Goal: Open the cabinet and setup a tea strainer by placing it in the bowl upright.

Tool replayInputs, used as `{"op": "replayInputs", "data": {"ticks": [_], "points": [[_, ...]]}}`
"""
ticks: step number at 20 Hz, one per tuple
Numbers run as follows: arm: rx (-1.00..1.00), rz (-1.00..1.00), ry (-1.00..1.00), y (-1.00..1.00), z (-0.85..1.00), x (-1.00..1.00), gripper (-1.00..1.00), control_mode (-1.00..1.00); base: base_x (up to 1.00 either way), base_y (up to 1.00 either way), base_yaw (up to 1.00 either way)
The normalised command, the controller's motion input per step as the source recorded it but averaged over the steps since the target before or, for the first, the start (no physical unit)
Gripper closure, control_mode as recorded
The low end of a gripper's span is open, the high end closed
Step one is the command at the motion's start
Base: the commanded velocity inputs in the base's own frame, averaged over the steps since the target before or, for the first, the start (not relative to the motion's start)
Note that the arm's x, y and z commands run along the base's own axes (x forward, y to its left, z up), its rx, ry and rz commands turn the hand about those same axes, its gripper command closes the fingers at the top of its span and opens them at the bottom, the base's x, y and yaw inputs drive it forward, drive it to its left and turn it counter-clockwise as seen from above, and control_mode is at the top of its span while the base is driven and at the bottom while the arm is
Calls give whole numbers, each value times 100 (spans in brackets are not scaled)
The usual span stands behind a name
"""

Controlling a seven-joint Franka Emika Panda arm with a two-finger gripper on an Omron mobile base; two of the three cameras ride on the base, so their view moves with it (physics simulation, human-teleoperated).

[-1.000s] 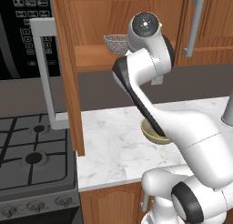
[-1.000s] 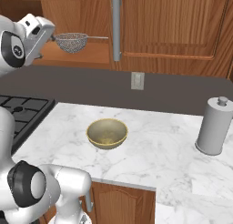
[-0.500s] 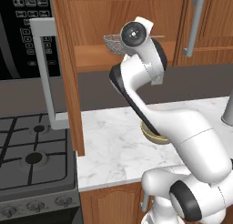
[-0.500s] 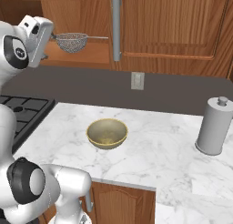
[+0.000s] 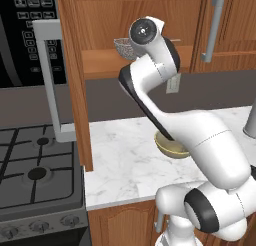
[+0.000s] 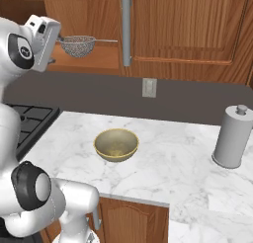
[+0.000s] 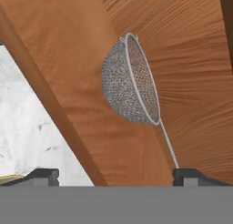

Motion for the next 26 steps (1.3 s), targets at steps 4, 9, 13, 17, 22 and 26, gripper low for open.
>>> {"op": "replayInputs", "data": {"ticks": [4,9,13,17,22,26], "points": [[0,0,0,0,0,23,-100,-100,0,0,0],[0,0,1,0,0,37,-100,-100,0,0,0],[0,0,4,0,-1,40,-100,-100,0,0,0],[0,0,6,2,-7,39,-100,-100,0,0,0],[-1,1,5,8,-7,40,-100,-100,0,0,0],[-1,2,4,13,-3,36,-100,-100,0,0,0]]}}
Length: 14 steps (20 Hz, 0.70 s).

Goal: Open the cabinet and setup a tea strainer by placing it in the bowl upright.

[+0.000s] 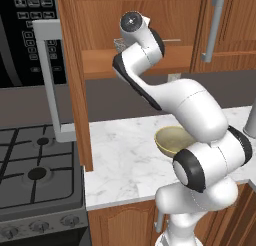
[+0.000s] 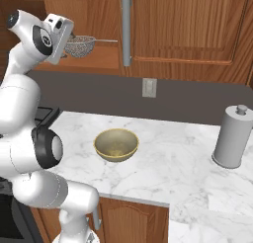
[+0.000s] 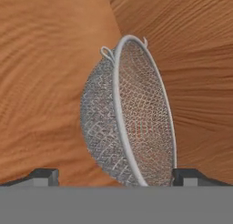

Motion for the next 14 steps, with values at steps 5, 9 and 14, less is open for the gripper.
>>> {"op": "replayInputs", "data": {"ticks": [5,9,14], "points": [[0,4,6,16,-5,21,-100,-100,0,0,0],[0,0,13,0,-15,24,-100,-100,0,0,0],[0,0,12,0,-16,26,-100,-100,0,0,0]]}}
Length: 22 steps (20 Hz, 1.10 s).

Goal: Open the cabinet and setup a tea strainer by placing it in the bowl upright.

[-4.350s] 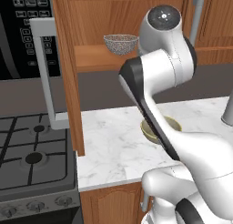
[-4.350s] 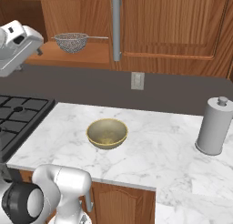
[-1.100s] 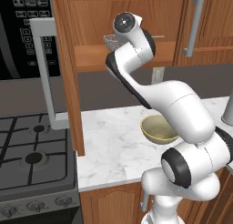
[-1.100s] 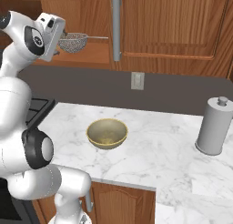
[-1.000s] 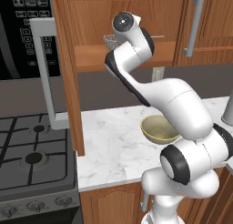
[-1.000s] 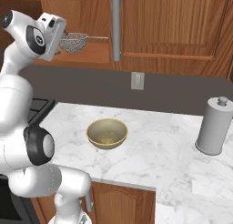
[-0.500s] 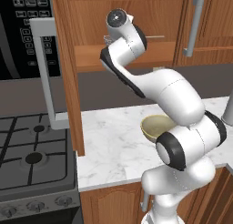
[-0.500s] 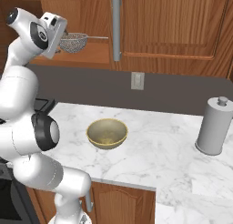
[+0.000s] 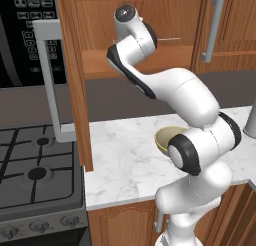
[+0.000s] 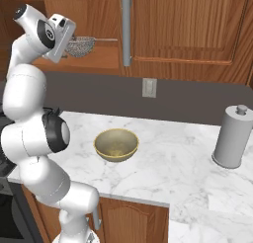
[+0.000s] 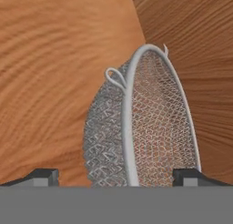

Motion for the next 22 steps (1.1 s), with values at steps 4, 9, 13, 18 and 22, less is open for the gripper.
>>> {"op": "replayInputs", "data": {"ticks": [4,9,13,18,22], "points": [[0,0,1,0,-2,25,-100,-100,0,0,0],[0,3,0,1,0,9,-100,-100,0,0,0],[0,4,0,3,0,5,-100,-100,0,0,0],[0,3,0,10,-2,2,100,-100,0,0,0],[0,3,0,0,0,0,100,-100,0,0,0]]}}
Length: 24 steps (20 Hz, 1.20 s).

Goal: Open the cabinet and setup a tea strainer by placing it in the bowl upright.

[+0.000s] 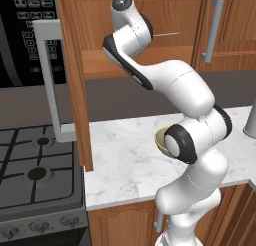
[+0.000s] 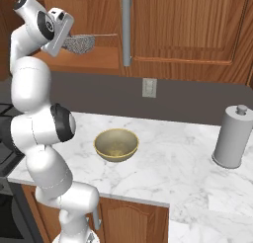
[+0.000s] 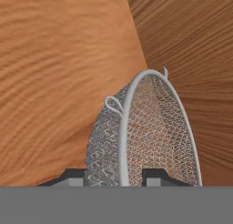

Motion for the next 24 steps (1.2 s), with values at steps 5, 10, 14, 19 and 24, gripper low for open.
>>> {"op": "replayInputs", "data": {"ticks": [5,10,14,19,24], "points": [[0,3,0,0,0,0,100,-100,0,0,0],[-2,0,-7,0,0,0,100,-100,0,0,0],[-11,0,-19,0,0,-24,100,-100,0,0,0],[-8,0,-18,0,0,-43,100,-100,0,0,0],[0,-4,-2,0,0,-61,100,-100,0,0,0]]}}
